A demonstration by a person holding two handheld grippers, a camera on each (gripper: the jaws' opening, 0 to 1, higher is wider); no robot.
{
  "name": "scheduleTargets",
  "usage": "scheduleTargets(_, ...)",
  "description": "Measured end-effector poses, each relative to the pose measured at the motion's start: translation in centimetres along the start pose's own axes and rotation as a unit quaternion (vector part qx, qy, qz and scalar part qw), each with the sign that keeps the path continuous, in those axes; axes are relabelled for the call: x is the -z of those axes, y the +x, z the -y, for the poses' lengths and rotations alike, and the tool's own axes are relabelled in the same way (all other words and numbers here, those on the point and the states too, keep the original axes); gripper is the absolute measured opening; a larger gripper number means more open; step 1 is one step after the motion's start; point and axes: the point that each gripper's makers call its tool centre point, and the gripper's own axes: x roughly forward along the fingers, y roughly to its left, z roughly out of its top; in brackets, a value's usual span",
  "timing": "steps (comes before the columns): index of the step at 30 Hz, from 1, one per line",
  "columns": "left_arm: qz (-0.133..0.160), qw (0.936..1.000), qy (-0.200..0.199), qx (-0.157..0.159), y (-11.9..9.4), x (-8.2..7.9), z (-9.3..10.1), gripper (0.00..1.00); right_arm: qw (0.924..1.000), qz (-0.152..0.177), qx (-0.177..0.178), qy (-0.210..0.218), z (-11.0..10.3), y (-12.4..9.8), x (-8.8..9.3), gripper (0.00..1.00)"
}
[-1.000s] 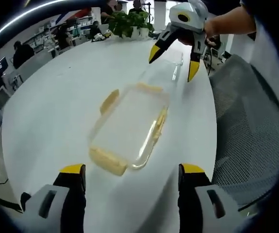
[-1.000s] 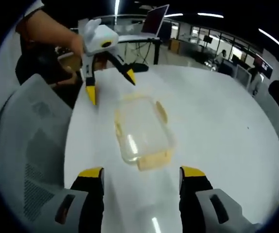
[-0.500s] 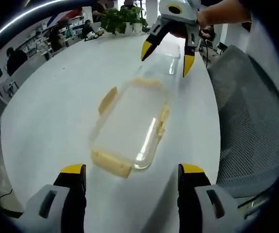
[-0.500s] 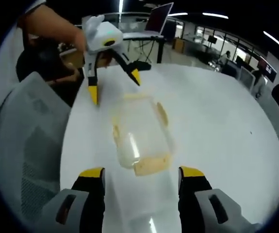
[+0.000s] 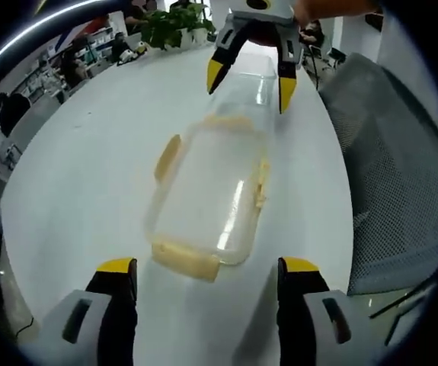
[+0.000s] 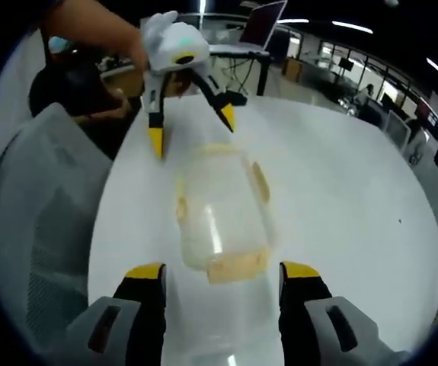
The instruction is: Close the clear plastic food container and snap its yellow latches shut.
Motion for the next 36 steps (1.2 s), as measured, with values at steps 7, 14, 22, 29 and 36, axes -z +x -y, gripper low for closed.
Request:
scheduleTargets(7,-0.012,0.9996,0.024,0.004,0.3,0.2,-0.4,0.74,0.9998,-0.01,-0.009,-0.014,0.2,0.5,0.1,0.59)
scheduleTargets(14,-0.02,0.999,0.039,0.008,0.6,0.5,-0.7,0.72,0.9985,-0.031,-0.02,-0.039,0.1,1.1,0.5,0.58)
scheduleTargets(22,-0.029,0.9978,0.058,0.014,1.0,0.5,-1.0,0.69,0.9974,-0.046,-0.027,-0.048,0.5,1.5,0.8,0.58)
scheduleTargets(29,-0.033,0.997,0.067,0.019,1.2,0.2,-1.3,0.66,0.9965,-0.055,-0.034,-0.052,0.8,2.1,0.9,0.57)
scheduleTargets(36,-0.033,0.9956,0.083,0.029,1.3,0.0,-1.4,0.64,0.9944,-0.07,-0.041,-0.068,0.7,2.9,1.1,0.56)
